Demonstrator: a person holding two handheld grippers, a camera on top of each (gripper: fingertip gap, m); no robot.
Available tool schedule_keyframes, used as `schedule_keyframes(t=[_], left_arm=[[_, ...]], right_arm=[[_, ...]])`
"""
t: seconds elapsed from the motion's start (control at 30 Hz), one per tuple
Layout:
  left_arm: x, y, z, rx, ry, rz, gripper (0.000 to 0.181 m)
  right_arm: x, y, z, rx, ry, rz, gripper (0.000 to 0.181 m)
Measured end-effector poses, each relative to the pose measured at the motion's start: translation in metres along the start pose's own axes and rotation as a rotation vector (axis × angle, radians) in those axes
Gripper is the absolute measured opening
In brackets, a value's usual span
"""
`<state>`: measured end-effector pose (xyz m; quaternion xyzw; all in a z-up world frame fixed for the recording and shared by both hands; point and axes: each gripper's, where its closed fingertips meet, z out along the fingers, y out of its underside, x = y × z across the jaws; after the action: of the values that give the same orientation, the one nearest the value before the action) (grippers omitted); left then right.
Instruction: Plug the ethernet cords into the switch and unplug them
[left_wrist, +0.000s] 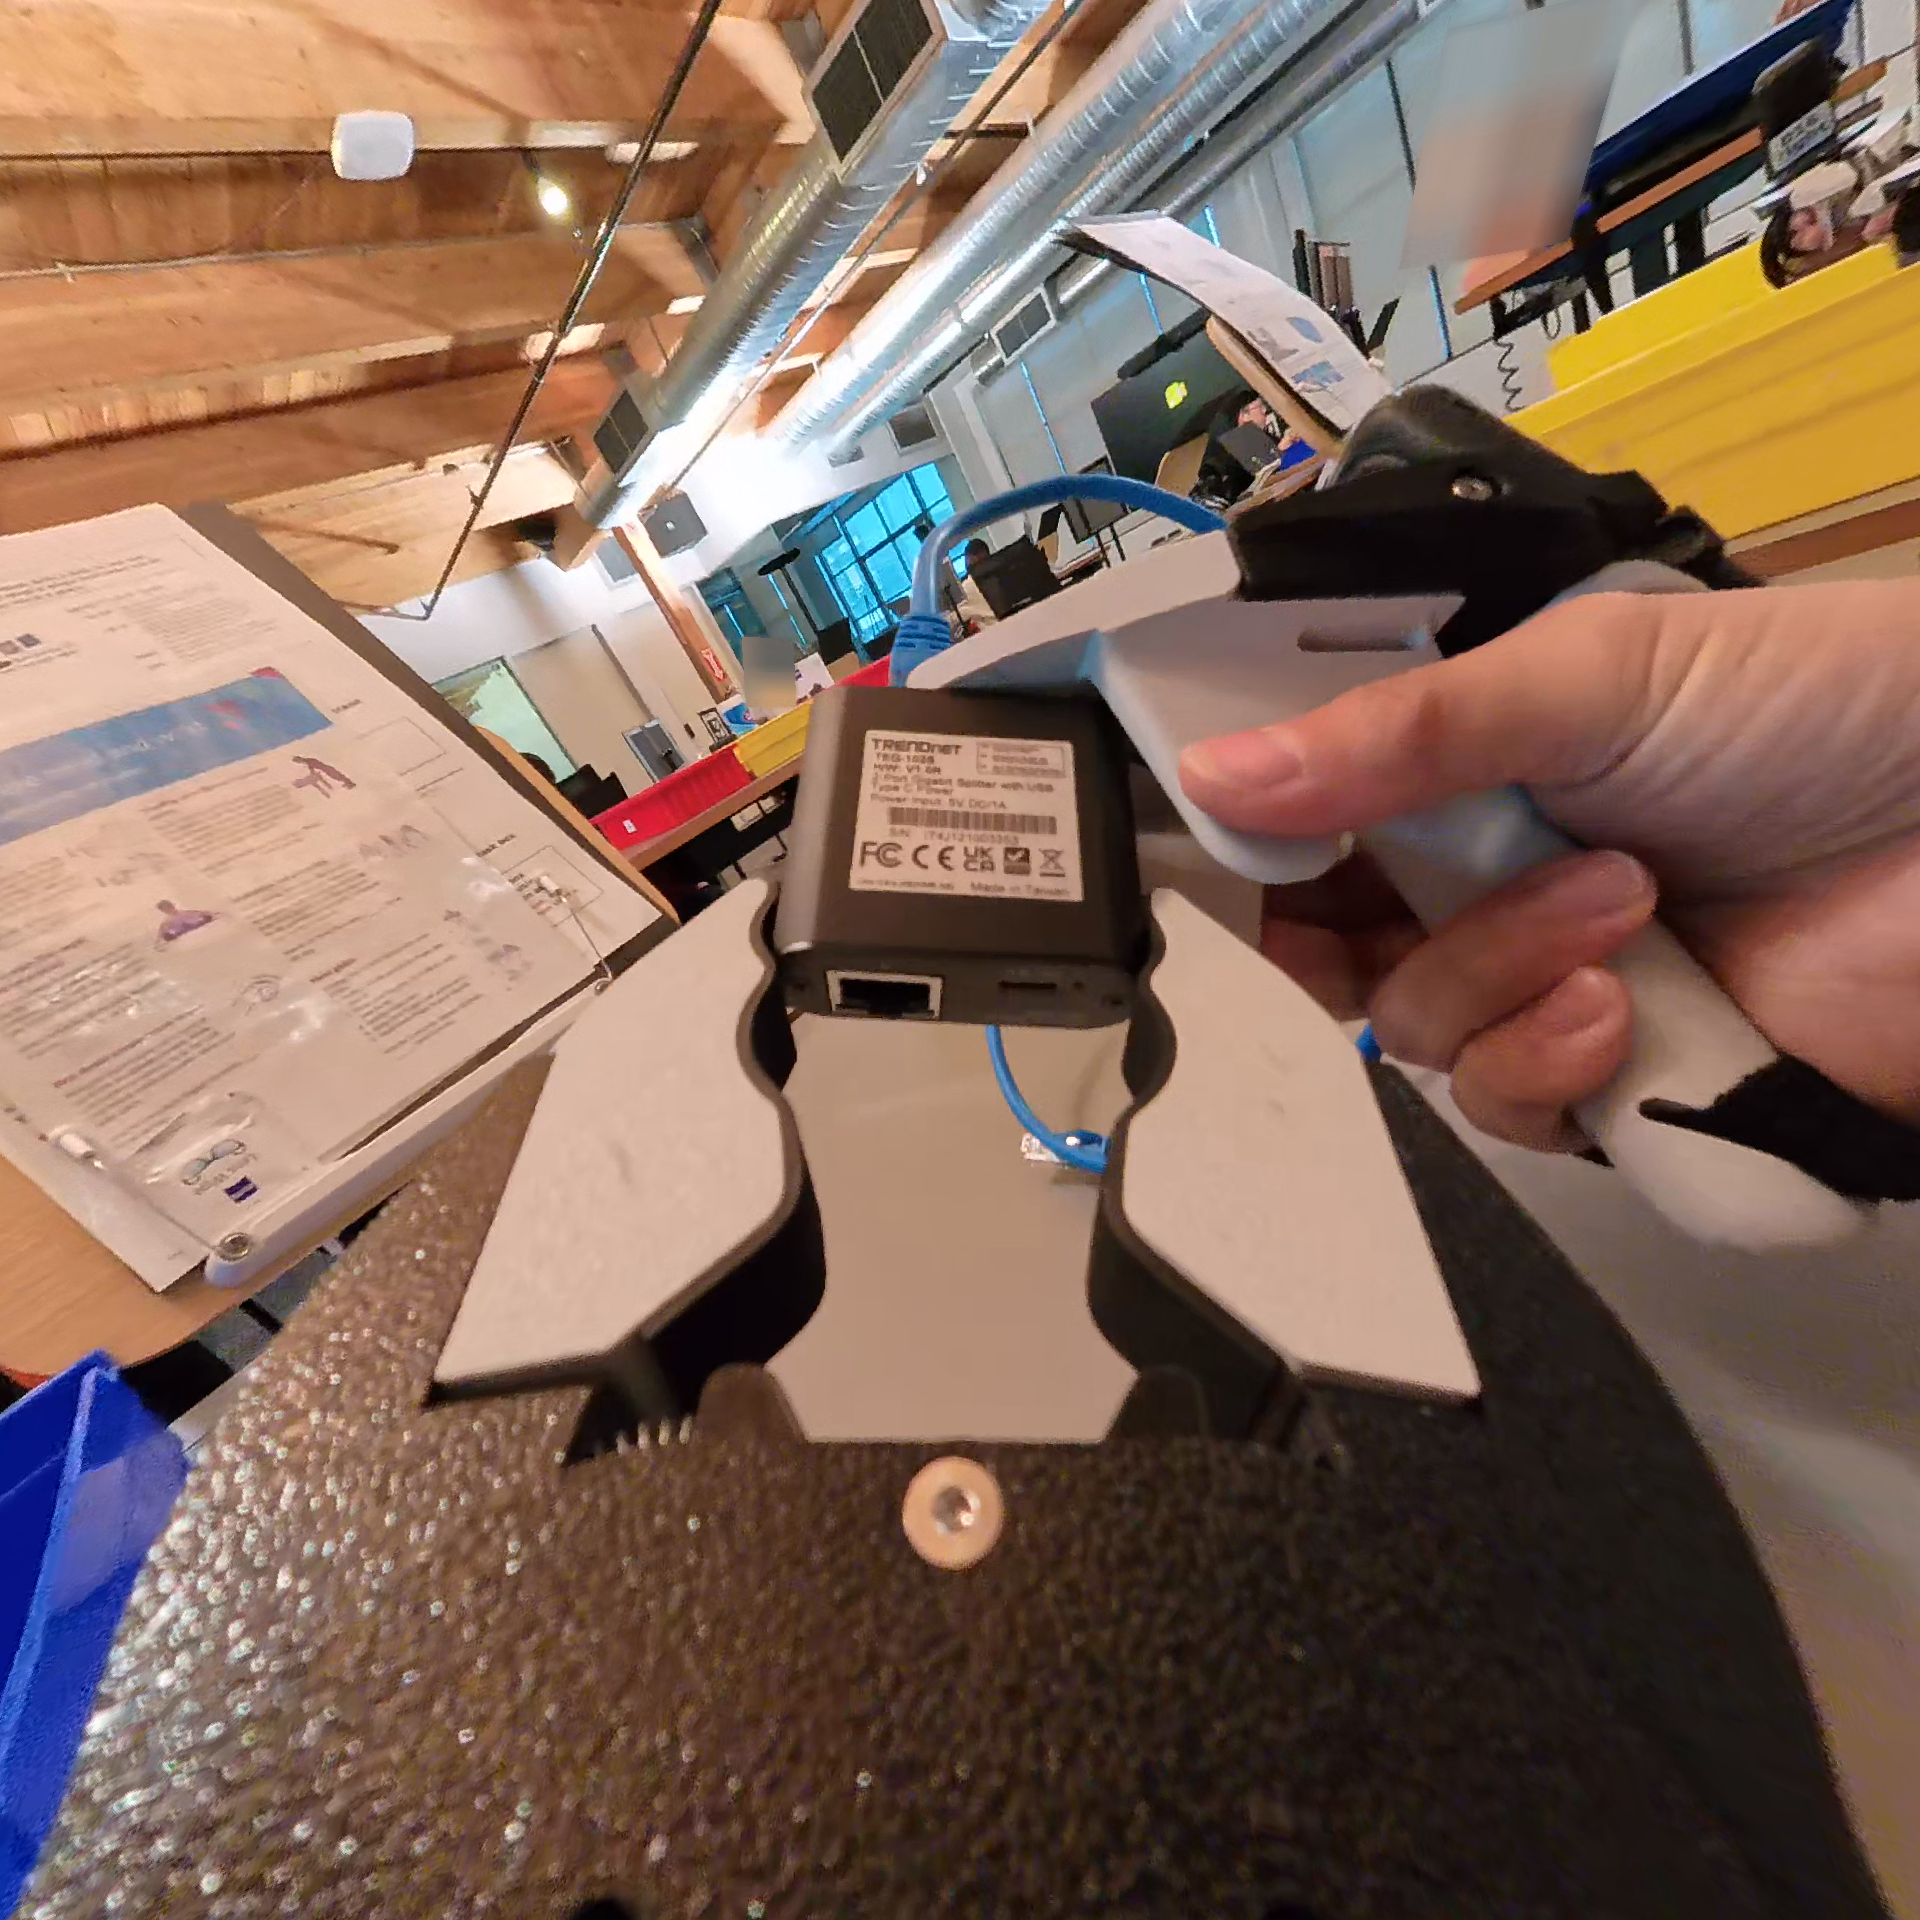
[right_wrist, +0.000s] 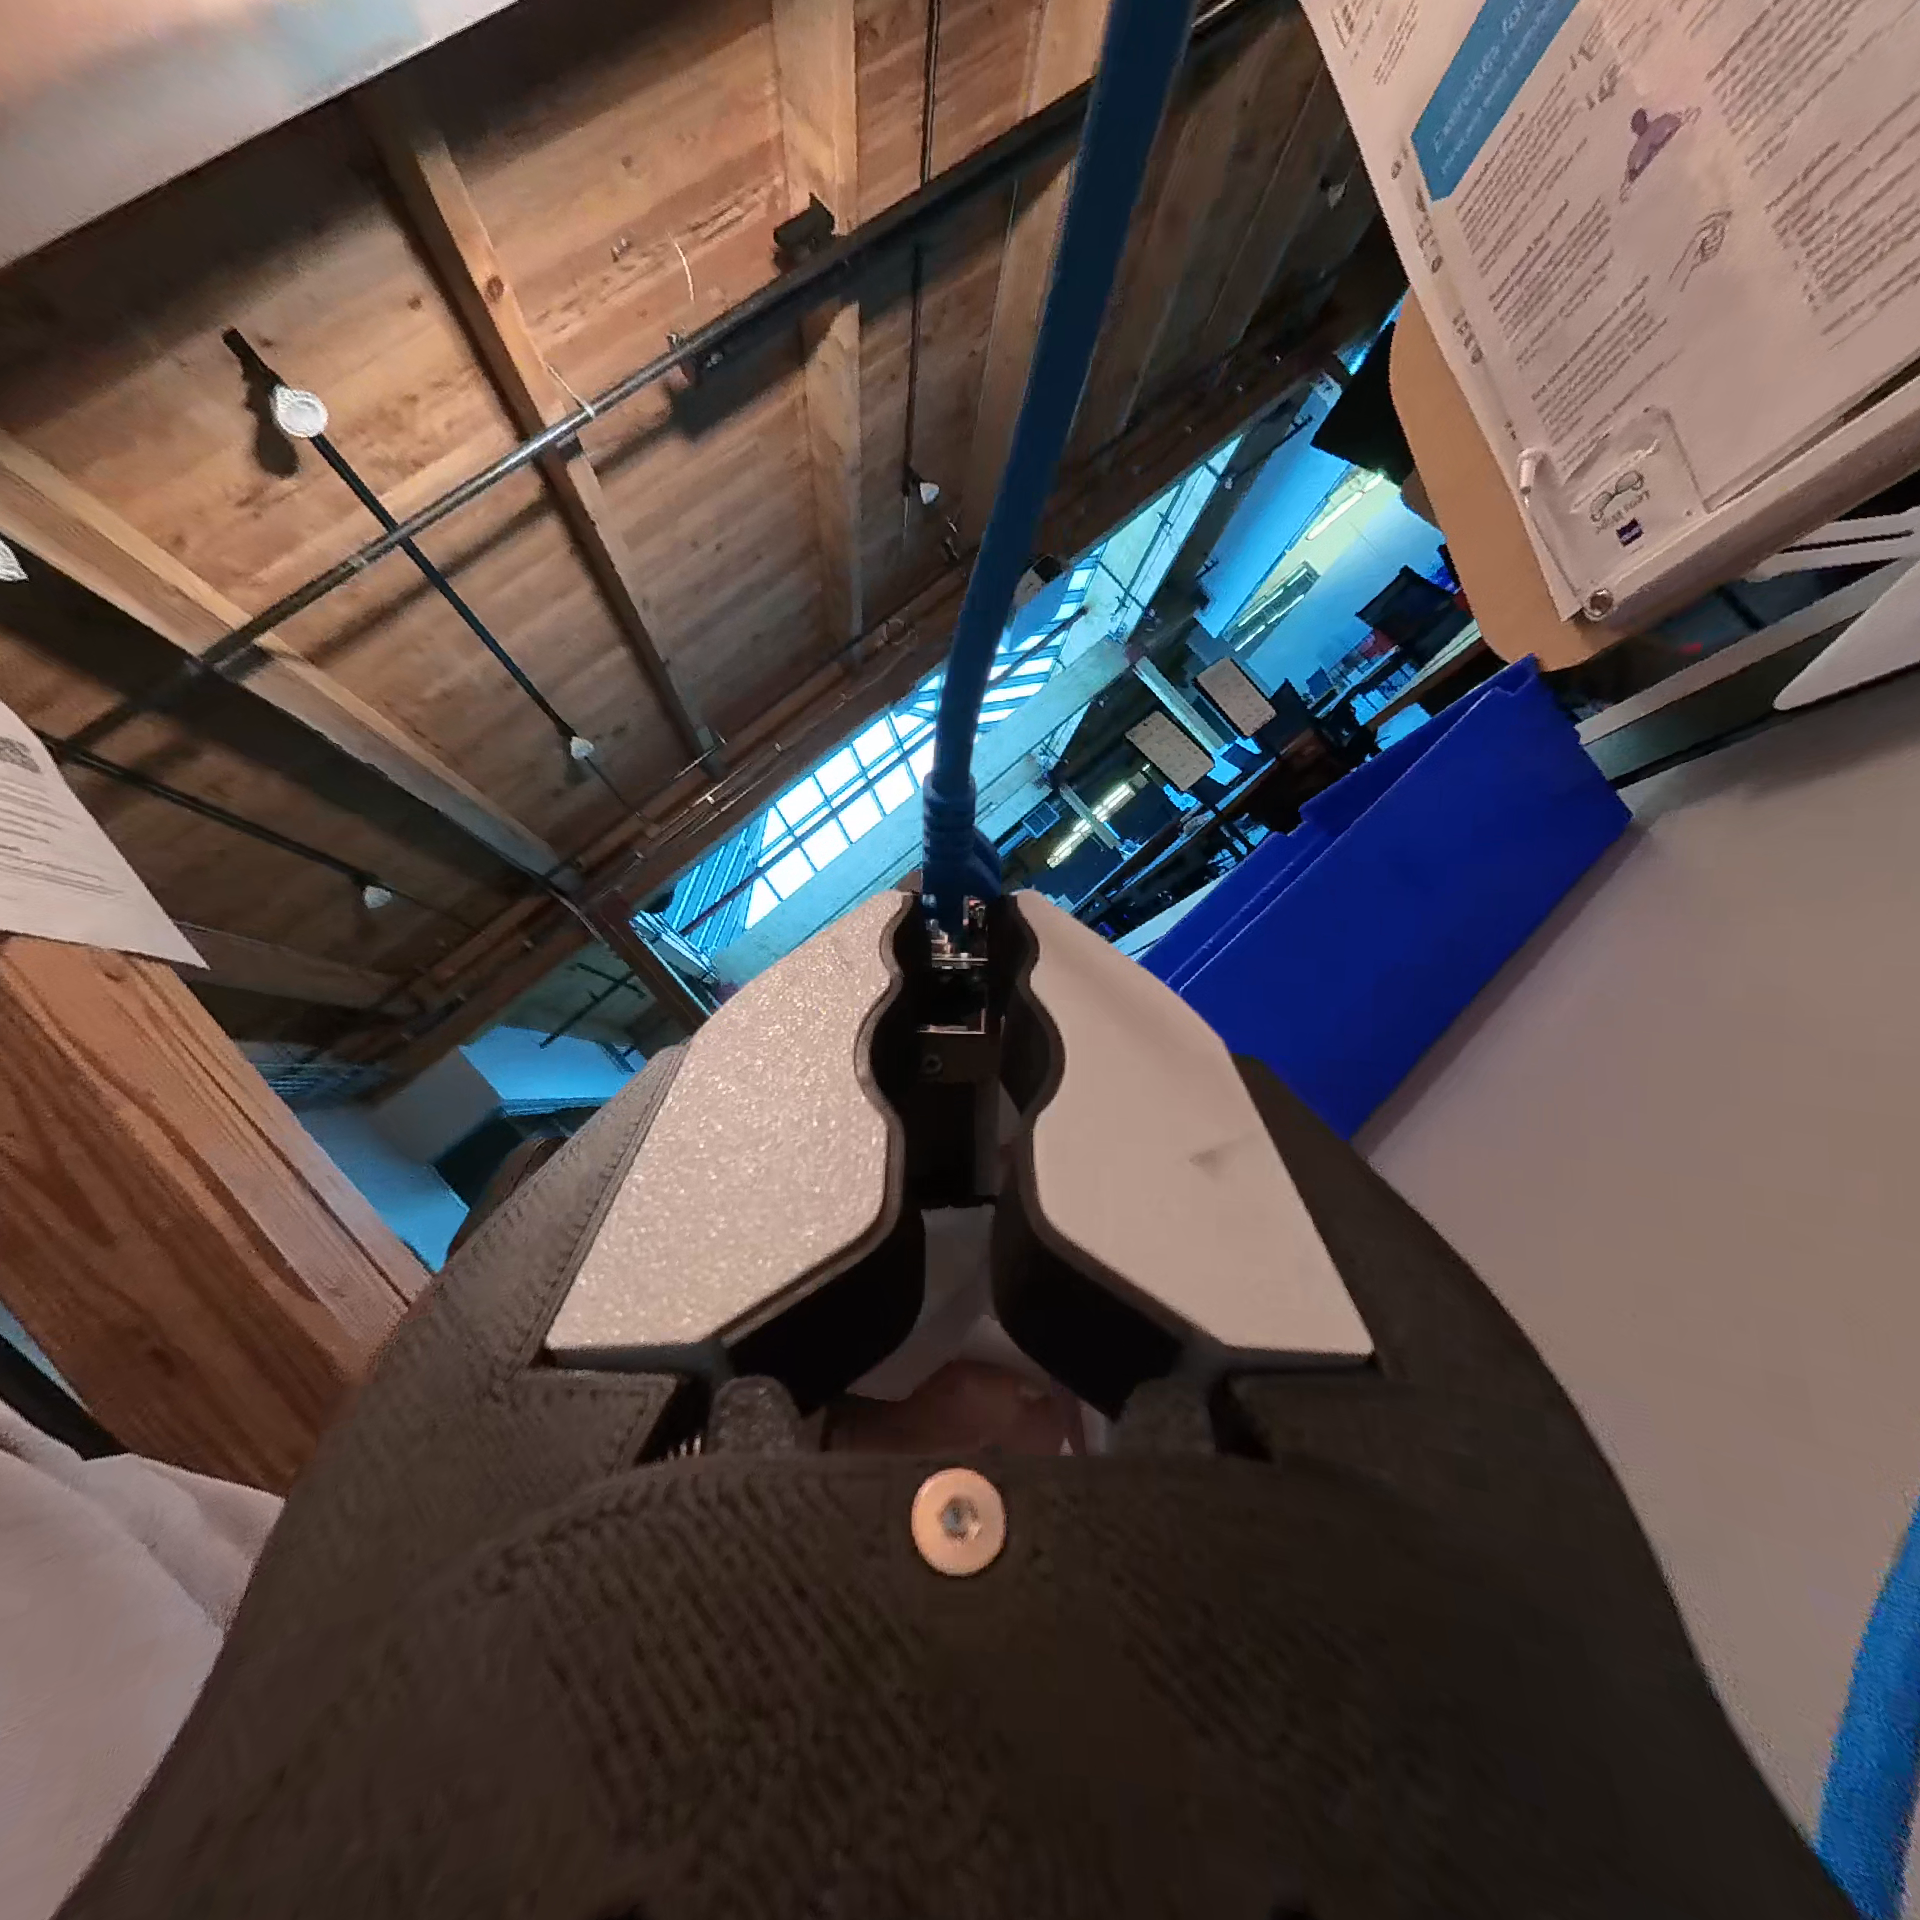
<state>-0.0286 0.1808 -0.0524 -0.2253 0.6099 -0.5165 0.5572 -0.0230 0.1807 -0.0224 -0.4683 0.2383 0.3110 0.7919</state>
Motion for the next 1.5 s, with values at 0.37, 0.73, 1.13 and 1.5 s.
schedule_keyframes(t=[0.37, 0.73, 1.13, 1.5], left_arm=[[-0.002, -0.002, -0.001, 0.022, 0.000, -0.045, 0.061], [-0.004, 0.002, -0.002, 0.017, 0.006, -0.062, 0.061], [-0.003, 0.001, -0.003, 0.027, 0.019, -0.087, 0.061], [0.002, 0.002, -0.001, 0.037, 0.039, -0.106, 0.061]], right_arm=[[-0.003, -0.004, 0.005, 0.004, 0.008, 0.016, 0.017], [0.003, 0.001, 0.005, 0.007, 0.018, 0.089, 0.014], [0.005, 0.001, 0.003, 0.035, 0.021, 0.090, 0.014], [0.003, 0.002, -0.001, 0.026, 0.075, -0.085, 0.013]])
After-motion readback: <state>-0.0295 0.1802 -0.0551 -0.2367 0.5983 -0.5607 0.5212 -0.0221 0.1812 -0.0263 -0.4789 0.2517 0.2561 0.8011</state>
